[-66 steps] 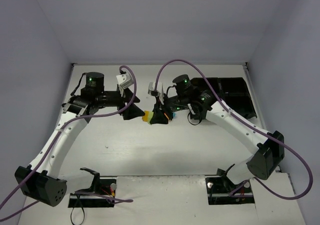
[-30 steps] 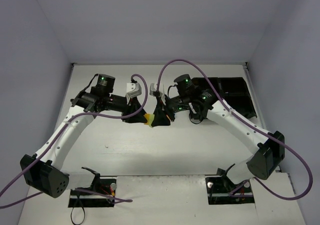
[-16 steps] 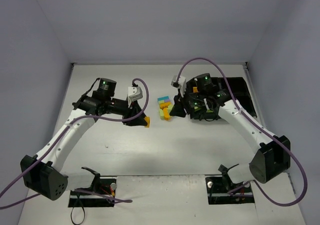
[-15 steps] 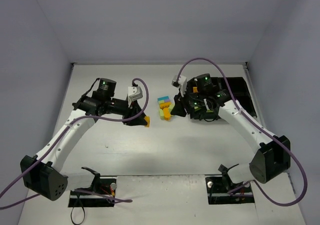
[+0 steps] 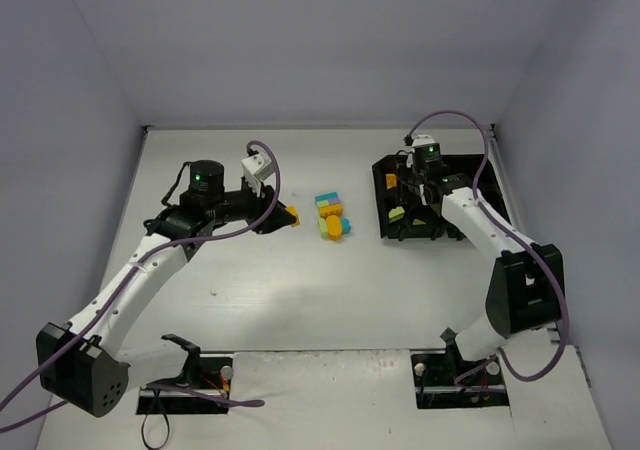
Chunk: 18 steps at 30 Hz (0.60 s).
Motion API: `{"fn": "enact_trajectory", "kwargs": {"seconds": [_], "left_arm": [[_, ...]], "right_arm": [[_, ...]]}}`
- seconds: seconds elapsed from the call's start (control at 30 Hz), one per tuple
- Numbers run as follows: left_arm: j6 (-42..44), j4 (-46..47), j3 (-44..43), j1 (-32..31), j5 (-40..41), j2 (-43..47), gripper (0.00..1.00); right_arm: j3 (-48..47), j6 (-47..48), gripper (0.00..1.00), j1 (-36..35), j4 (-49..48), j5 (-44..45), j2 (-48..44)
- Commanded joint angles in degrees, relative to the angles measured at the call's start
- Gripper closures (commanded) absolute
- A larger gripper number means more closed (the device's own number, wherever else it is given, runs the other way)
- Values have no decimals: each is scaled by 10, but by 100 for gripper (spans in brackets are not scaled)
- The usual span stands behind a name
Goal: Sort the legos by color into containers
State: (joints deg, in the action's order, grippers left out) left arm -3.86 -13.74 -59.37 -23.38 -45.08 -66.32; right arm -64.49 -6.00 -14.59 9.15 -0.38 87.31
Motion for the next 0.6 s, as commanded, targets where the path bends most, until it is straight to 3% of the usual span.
{"fn": "enact_trajectory", "kwargs": {"seconds": [0.0,0.2,0.4,0.57], "left_arm": [[-60,77,-11,-6,54,1,100],[-72,104,-45,-14,69,-49,100],[-67,127,-141,-26,79,-162,100],[-65,179,-267,-49,55,-279,89]], "right_arm": [[-20,-52,58,9,-32,49,36],[-19,-67,44,17,-30,34,19],[2,-86,43,19,-29,24,-80],[30,-107,43,22,-29,9,-157]]}}
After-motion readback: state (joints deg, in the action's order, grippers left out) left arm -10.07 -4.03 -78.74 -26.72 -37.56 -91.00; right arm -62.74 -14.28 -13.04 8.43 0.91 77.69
